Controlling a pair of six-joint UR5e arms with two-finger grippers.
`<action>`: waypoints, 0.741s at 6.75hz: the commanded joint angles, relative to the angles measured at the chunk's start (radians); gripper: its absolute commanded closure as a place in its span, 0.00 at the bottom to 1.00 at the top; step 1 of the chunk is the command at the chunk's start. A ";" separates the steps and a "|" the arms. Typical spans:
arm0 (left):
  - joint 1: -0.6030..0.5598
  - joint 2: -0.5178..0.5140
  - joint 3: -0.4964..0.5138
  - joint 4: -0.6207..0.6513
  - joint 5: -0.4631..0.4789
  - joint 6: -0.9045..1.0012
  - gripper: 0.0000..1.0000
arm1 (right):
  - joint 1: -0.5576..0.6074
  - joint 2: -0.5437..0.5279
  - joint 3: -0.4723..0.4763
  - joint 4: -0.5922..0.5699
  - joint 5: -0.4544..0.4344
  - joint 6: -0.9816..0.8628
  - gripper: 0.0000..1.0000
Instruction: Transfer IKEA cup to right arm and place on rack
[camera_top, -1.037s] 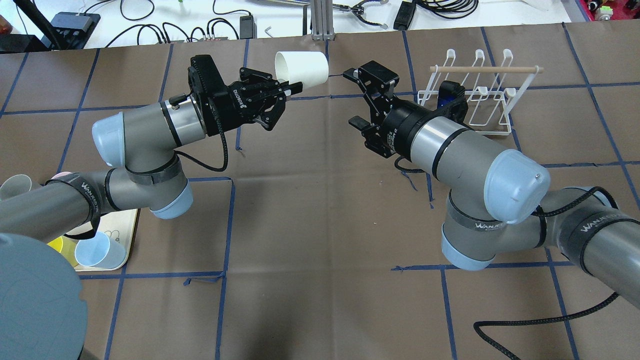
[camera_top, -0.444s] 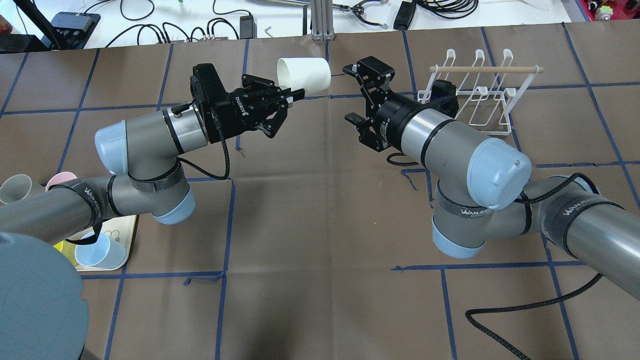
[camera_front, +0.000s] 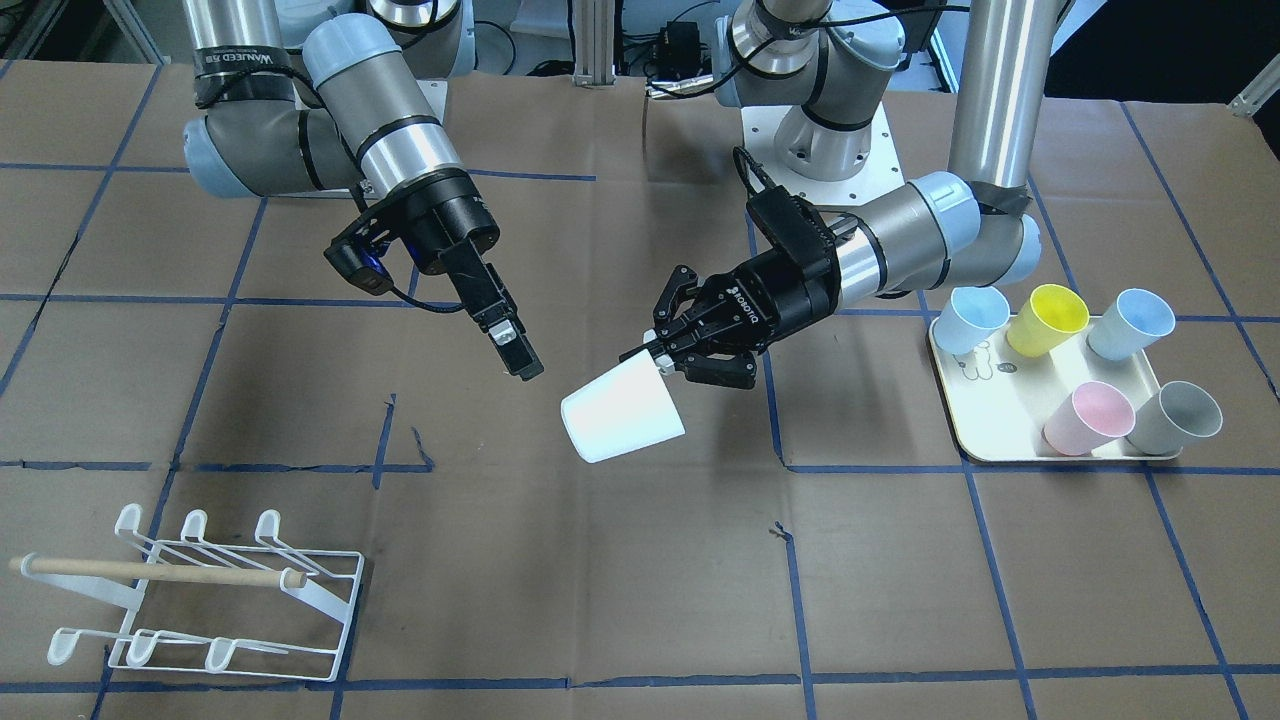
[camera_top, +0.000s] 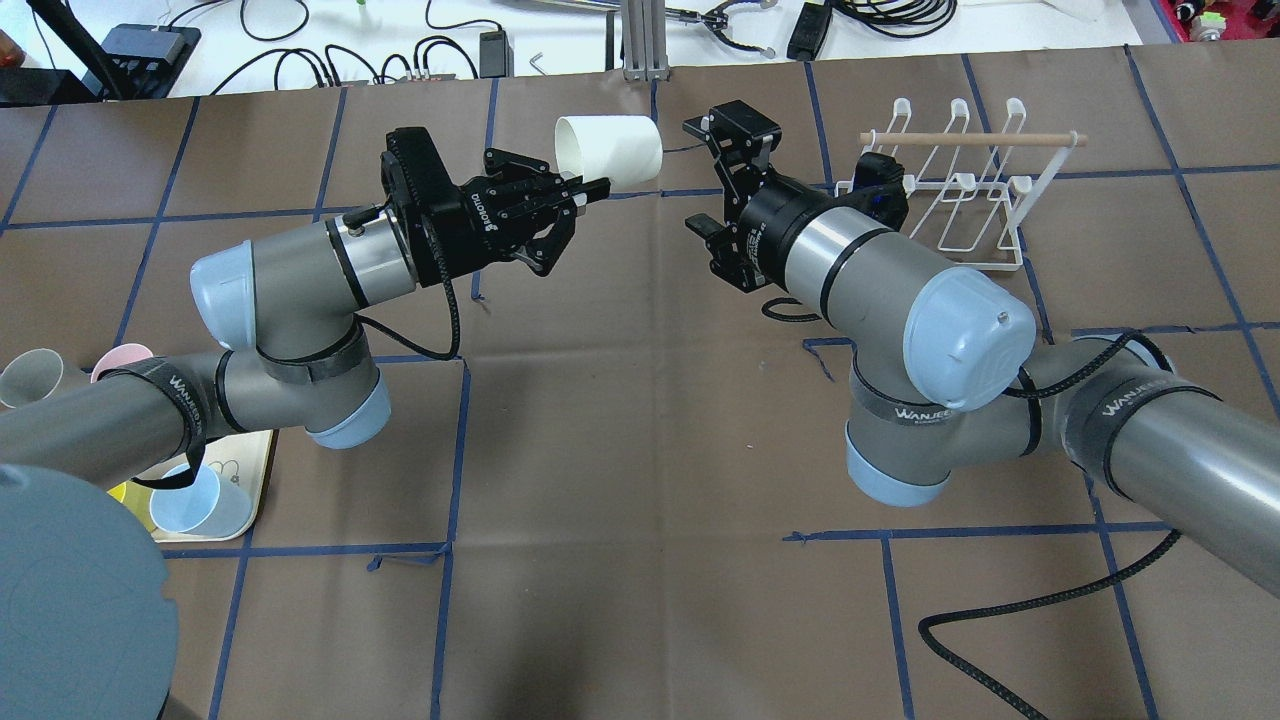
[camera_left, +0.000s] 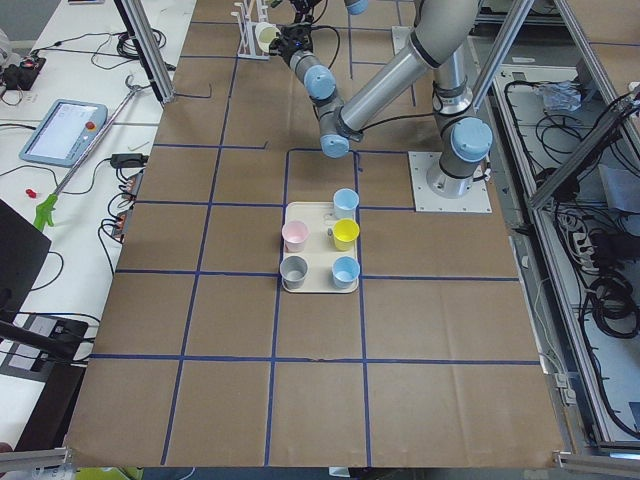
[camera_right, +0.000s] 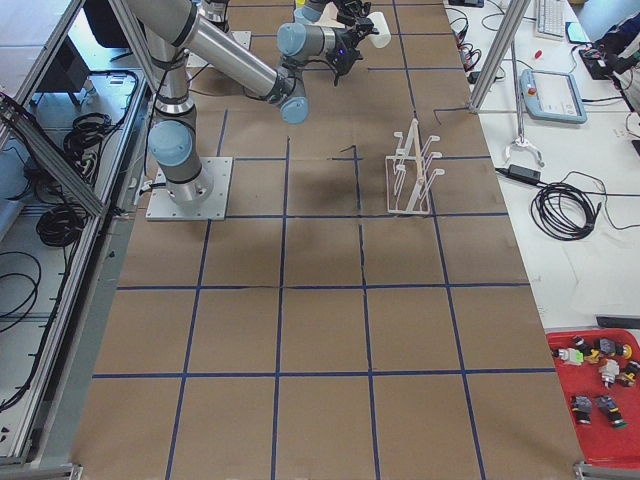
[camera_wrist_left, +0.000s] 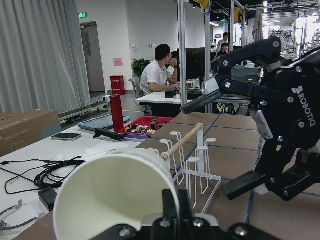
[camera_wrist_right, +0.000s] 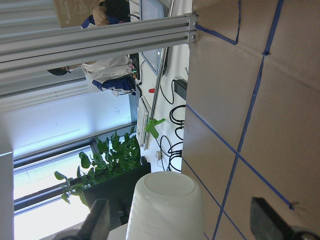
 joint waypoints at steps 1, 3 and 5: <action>0.000 0.000 0.000 0.000 0.001 0.000 0.92 | 0.040 0.049 -0.053 -0.001 -0.043 0.015 0.00; 0.000 0.000 0.002 0.000 0.001 0.000 0.92 | 0.052 0.066 -0.076 -0.001 -0.044 0.015 0.00; 0.001 0.000 0.002 0.000 0.001 0.000 0.92 | 0.067 0.119 -0.125 -0.007 -0.041 0.017 0.00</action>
